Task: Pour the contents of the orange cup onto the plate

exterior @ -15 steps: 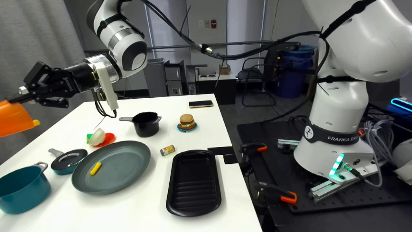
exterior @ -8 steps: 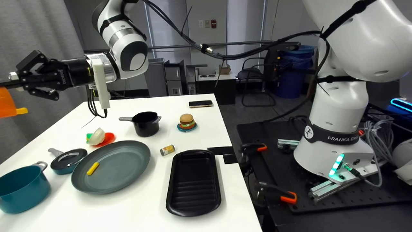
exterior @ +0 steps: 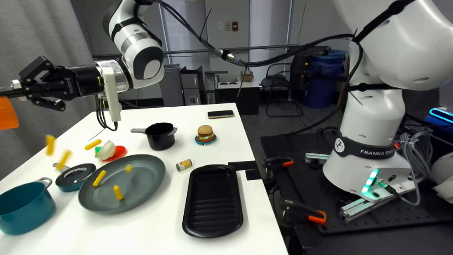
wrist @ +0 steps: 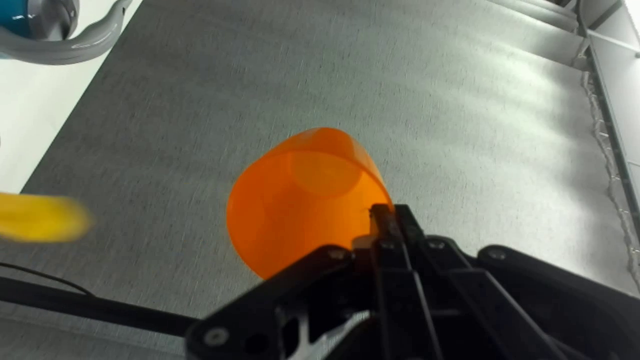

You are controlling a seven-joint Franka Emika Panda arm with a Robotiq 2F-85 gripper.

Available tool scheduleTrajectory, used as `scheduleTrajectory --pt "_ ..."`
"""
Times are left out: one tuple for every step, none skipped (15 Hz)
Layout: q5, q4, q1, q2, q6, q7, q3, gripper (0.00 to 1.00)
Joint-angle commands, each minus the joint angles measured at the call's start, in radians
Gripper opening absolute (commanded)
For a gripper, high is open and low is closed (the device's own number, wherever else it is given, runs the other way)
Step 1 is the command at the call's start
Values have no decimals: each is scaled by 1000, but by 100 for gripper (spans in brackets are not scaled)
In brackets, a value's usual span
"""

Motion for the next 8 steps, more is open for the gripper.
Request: scheduleTrajectory --pt "30 -14 22 -7 -37 -31 -32 1" --pt "29 -14 24 -7 -38 -33 -33 1" --pt "27 -14 24 -7 -39 -35 -35 1" --pt "26 -14 25 -7 -40 -37 -35 1" --pt "25 -15 25 -7 -41 -37 -36 1" --pt "23 -15 26 -7 -42 -37 -37 1" --pt "28 -67 9 -20 -65 -56 -42 1" --pt "20 -71 8 -19 -71 -55 -46 1"
